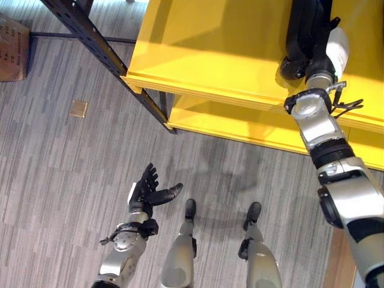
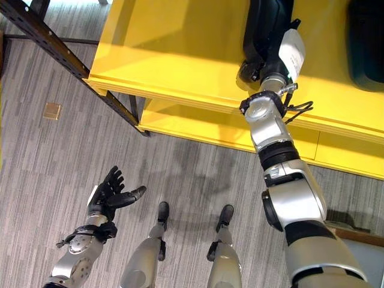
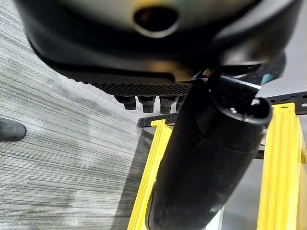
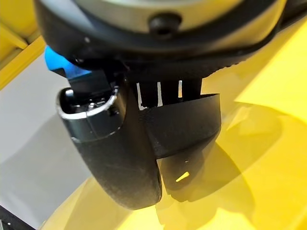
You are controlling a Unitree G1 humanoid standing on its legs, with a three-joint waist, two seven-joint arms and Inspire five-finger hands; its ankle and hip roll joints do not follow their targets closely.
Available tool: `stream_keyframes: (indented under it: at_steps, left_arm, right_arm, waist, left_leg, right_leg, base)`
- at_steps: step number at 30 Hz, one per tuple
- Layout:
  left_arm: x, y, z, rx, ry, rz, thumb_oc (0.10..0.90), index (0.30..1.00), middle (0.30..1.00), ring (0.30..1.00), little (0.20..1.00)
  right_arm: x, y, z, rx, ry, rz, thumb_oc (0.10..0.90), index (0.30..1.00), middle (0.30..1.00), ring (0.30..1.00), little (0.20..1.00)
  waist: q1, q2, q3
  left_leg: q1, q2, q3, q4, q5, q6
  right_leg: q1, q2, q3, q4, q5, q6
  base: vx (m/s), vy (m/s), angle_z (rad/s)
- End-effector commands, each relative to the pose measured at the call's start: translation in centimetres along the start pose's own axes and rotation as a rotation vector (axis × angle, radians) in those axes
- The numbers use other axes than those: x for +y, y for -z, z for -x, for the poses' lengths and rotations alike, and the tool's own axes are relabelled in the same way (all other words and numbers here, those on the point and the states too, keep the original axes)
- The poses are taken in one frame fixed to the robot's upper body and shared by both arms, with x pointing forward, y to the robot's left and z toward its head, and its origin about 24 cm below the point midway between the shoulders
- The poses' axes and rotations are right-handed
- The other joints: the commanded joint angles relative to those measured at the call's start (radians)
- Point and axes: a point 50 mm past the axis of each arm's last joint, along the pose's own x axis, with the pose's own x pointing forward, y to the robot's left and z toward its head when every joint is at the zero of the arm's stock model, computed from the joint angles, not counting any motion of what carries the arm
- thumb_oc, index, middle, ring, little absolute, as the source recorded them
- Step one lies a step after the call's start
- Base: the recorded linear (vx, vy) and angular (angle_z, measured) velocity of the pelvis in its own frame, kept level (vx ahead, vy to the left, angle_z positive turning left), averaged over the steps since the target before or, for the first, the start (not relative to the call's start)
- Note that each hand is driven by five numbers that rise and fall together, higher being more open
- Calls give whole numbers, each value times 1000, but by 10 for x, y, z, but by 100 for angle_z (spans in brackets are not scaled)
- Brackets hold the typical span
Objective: Move parts from the plastic box to the shelf.
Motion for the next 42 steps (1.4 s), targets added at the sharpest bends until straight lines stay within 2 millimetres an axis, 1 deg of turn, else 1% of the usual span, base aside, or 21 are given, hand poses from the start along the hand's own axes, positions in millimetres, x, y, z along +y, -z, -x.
stream_keyframes:
  at_steps: [1,3,8,13,17,23,24,26,31,32,33,34,36,37,38,40,41,42]
  left_arm:
    - [4,-29,5,-153,27,-31,900,1000,1000,1000,1000]
    - [5,-28,5,-150,23,-29,900,1000,1000,1000,1000]
    - [6,-28,5,-148,16,-34,900,1000,1000,1000,1000]
    - [8,-28,5,-152,2,-37,900,1000,1000,1000,1000]
    - [10,-28,5,-149,-10,-45,900,1000,1000,1000,1000]
    - [12,-28,8,-151,-28,-58,900,1000,1000,1000,1000]
    - [12,-28,8,-153,-33,-60,900,1000,1000,1000,1000]
    - [13,-28,8,-153,-35,-63,900,1000,1000,1000,1000]
    - [12,-27,9,-152,-43,-76,900,1000,1000,1000,1000]
    - [12,-27,9,-152,-43,-76,900,1000,1000,1000,1000]
    - [11,-28,9,-155,-40,-80,900,1000,1000,1000,1000]
    - [11,-29,9,-163,-41,-83,900,1000,1000,1000,1000]
    - [10,-29,9,-168,-41,-84,900,1000,1000,1000,1000]
    - [10,-28,10,-169,-45,-88,900,1000,1000,1000,1000]
    - [11,-28,10,-167,-45,-89,900,1000,1000,1000,1000]
    - [11,-24,11,-152,-50,-90,900,1000,1000,1000,1000]
    - [11,-24,11,-151,-50,-90,900,1000,1000,1000,1000]
    - [13,-22,12,-143,-58,-90,900,1000,1000,1000,1000]
  right_arm:
    - [-22,-45,-9,-212,60,-7,900,1000,1000,1000,1000]
    - [-24,-50,-6,-233,74,-41,900,1000,1000,1000,1000]
    - [-25,-57,-1,-292,79,-48,900,1000,1000,1000,1000]
    - [-28,-76,13,-416,87,-70,900,1000,1000,1000,1000]
    - [-33,-86,25,-491,107,-98,900,1000,1000,1000,1000]
    - [-46,-105,43,-621,173,-146,900,1000,1000,1000,1000]
    - [-52,-109,48,-657,200,-152,900,1000,1000,1000,1000]
    - [-55,-111,51,-674,214,-155,900,1000,1000,1000,1000]
    - [-72,-120,69,-778,321,-157,900,1000,1000,1000,1000]
    - [-72,-120,69,-777,321,-157,900,1000,1000,1000,1000]
    - [-78,-122,73,-806,369,-134,900,1000,1000,1000,1000]
    - [-78,-124,80,-836,377,-146,900,1000,1000,1000,1000]
    - [-75,-122,88,-866,359,-141,900,1000,1000,1000,1000]
    - [-73,-113,98,-878,321,-147,900,1000,1000,1000,1000]
    - [-73,-112,99,-877,319,-147,900,1000,1000,1000,1000]
    - [-69,-96,106,-857,271,-129,900,1000,1000,1000,1000]
    - [-69,-96,106,-856,271,-129,900,1000,1000,1000,1000]
    - [-65,-78,114,-820,211,-139,900,1000,1000,1000,1000]
  waist:
    - [8,-44,-21]
    - [6,-45,-21]
    - [6,-46,-22]
    - [0,-47,-21]
    - [-3,-49,-23]
    - [-7,-54,-26]
    - [-12,-56,-27]
    - [-14,-57,-28]
    - [-22,-60,-31]
    - [-21,-60,-31]
    - [-23,-59,-31]
    - [-25,-60,-35]
    - [-31,-62,-42]
    - [-43,-68,-51]
    - [-42,-68,-53]
    - [-54,-75,-61]
    - [-53,-75,-61]
    - [-68,-80,-67]
  left_leg:
    - [69,30,-1,-5,-63,11]
    - [70,29,0,-4,-64,12]
    - [72,30,1,-4,-65,12]
    - [73,29,5,-4,-67,14]
    - [72,30,4,-4,-67,13]
    - [73,33,6,-3,-68,14]
    - [74,33,7,-3,-70,14]
    - [74,33,7,-3,-70,14]
    - [78,33,12,-1,-74,14]
    - [78,33,12,-1,-74,14]
    - [80,32,14,-1,-75,14]
    - [81,32,15,0,-77,13]
    - [86,32,16,1,-79,12]
    - [95,36,22,-1,-80,10]
    - [95,36,22,-2,-80,10]
    - [102,39,25,-3,-81,8]
    - [102,39,25,-3,-81,8]
    - [110,42,30,-3,-83,7]
  right_leg:
    - [0,-94,22,114,-38,81]
    - [1,-94,22,114,-39,80]
    - [1,-96,23,113,-39,81]
    - [-2,-96,27,115,-40,81]
    - [-2,-96,28,115,-43,80]
    - [-2,-97,29,115,-44,80]
    - [-2,-97,30,116,-45,80]
    - [-2,-97,31,116,-45,80]
    - [-2,-98,33,119,-48,81]
    - [-2,-98,33,119,-48,81]
    - [-1,-97,35,119,-48,81]
    - [1,-97,35,120,-49,82]
    - [5,-95,38,118,-49,82]
    - [11,-91,40,113,-48,83]
    - [11,-91,40,112,-48,83]
    - [18,-88,45,106,-47,84]
    - [18,-88,45,106,-47,84]
    - [24,-83,47,102,-47,84]
  base:
    - [0,0,0]
    - [0,0,0]
    - [0,0,0]
    - [0,0,0]
    - [0,0,0]
    - [0,0,0]
    - [0,0,0]
    - [0,0,0]
    - [0,0,0]
    - [0,0,0]
    - [0,0,0]
    - [0,0,0]
    - [0,0,0]
    - [0,0,0]
    - [0,0,0]
    - [0,0,0]
    - [0,0,0]
    - [28,-40,-11]
